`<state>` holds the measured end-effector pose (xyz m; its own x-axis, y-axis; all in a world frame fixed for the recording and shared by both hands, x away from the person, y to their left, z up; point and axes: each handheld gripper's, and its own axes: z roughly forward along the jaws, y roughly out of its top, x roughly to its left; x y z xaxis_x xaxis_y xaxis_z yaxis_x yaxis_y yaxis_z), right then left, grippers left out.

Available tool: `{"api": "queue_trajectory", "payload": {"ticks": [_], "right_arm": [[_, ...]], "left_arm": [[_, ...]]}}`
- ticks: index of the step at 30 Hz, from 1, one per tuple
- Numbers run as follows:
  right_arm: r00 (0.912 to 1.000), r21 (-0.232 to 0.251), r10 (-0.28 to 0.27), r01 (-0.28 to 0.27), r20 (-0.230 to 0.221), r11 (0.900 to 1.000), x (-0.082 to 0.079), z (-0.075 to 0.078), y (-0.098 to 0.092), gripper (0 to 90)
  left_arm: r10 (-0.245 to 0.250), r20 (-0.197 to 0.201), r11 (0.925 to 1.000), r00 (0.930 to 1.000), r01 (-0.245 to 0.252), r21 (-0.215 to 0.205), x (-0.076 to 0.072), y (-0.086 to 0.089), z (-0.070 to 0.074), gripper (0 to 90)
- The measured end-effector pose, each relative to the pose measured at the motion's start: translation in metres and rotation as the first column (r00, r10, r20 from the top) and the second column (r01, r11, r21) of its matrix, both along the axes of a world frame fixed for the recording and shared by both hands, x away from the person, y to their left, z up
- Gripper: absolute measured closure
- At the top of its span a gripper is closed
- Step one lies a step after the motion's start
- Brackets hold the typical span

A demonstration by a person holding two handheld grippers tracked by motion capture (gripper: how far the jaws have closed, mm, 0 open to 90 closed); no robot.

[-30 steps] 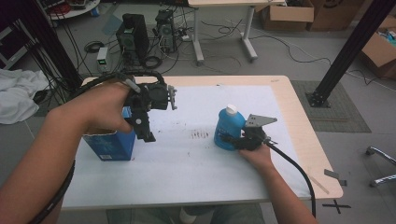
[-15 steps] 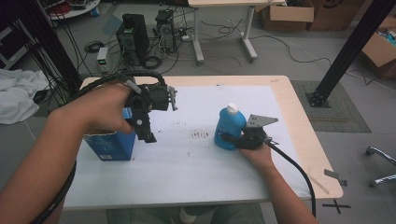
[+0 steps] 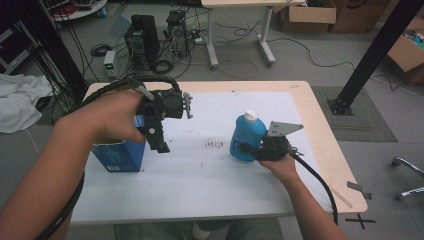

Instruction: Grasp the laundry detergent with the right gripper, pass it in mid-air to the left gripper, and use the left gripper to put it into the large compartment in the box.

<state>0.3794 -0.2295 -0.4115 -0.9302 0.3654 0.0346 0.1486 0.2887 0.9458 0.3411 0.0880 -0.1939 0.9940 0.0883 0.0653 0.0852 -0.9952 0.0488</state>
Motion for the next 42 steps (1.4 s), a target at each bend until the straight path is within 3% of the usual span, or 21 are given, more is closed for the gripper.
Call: {"api": "queue_trajectory", "payload": {"ticks": [6, 10, 18, 20, 33, 42], "right_arm": [[0.9989, -0.058, 0.022, -0.020, 0.042, 0.998, -0.017, 0.018, 0.006, 43.8], [0.9990, -0.036, 0.020, -0.019, 0.039, 0.999, -0.026, 0.027, 0.006, 43.9], [0.9963, -0.066, 0.007, -0.002, 0.086, 0.998, -0.045, 0.039, 0.015, 43.9], [0.9968, -0.066, 0.015, -0.009, 0.079, 0.998, -0.048, 0.042, 0.016, 43.9], [0.9968, -0.059, 0.077, -0.075, 0.024, 0.995, -0.048, 0.021, 0.033, 43.9], [0.9854, -0.048, 0.169, -0.168, 0.022, 0.985, -0.045, 0.018, 0.067, 43.9]], "left_arm": [[-0.010, 0.000, 1.0000, 1.0000, 0.010, 0.000, 0.000, -0.004, 0.000, 0.1], [-0.016, 0.002, 0.9999, 0.9999, 0.016, 0.001, -0.001, -0.006, 0.000, 0.1], [-0.027, 0.002, 0.9996, 0.9996, 0.027, 0.002, -0.003, -0.009, 0.001, 0.1], [-0.028, 0.001, 0.9996, 0.9996, 0.028, 0.000, -0.004, -0.009, 0.001, 0.1], [-0.020, -0.007, 0.9998, 0.9998, 0.020, 0.000, -0.006, -0.005, -0.004, 0.1], [-0.031, -0.021, 0.9995, 0.9993, 0.031, 0.005, -0.004, -0.011, -0.008, 0.1]]}}
